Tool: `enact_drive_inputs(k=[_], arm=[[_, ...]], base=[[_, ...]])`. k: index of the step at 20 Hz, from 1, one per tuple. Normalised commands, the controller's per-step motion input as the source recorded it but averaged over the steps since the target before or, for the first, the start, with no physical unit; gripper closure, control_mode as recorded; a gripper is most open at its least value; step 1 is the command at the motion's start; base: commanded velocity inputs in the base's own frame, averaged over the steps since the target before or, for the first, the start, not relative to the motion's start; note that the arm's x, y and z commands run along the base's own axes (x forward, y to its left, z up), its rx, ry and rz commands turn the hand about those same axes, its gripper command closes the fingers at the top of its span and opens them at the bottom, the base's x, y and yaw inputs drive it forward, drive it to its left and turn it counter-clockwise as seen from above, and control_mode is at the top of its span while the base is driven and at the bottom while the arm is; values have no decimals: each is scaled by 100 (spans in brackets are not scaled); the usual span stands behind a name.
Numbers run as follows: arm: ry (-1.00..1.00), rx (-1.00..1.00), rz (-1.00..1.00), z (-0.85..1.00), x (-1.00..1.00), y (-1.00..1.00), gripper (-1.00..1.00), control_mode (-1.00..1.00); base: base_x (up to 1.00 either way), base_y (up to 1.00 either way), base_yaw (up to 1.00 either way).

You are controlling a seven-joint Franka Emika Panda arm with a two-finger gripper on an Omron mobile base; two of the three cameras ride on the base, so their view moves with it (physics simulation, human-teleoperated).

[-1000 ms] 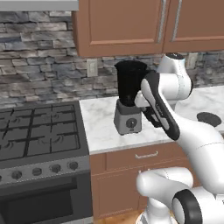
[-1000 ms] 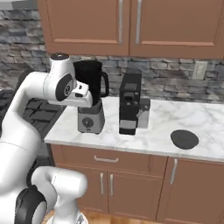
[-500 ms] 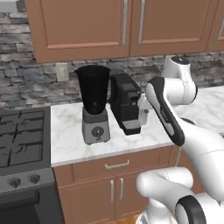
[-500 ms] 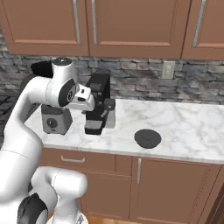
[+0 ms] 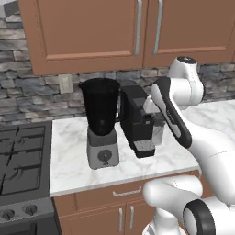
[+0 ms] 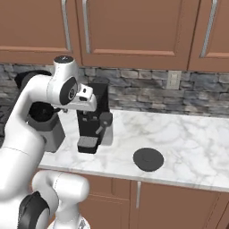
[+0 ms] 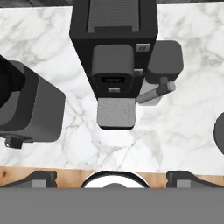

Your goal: Close the lid blender by securely placing the lid on top.

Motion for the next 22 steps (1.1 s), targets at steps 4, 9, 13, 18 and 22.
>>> enact_drive_inputs(k=[4, 9, 13, 18, 22], arm=[[0, 0, 0, 0, 0, 0, -100, 100], [0, 0, 0, 0, 0, 0, -100, 100], [0, 0, 0, 0, 0, 0, -100, 100], [0, 0, 0, 0, 0, 0, -100, 100], [0, 0, 0, 0, 0, 0, -100, 100]], base=[[1, -53, 7], [0, -32, 0], [0, -17, 0], [0, -3, 0], [0, -2, 0]])
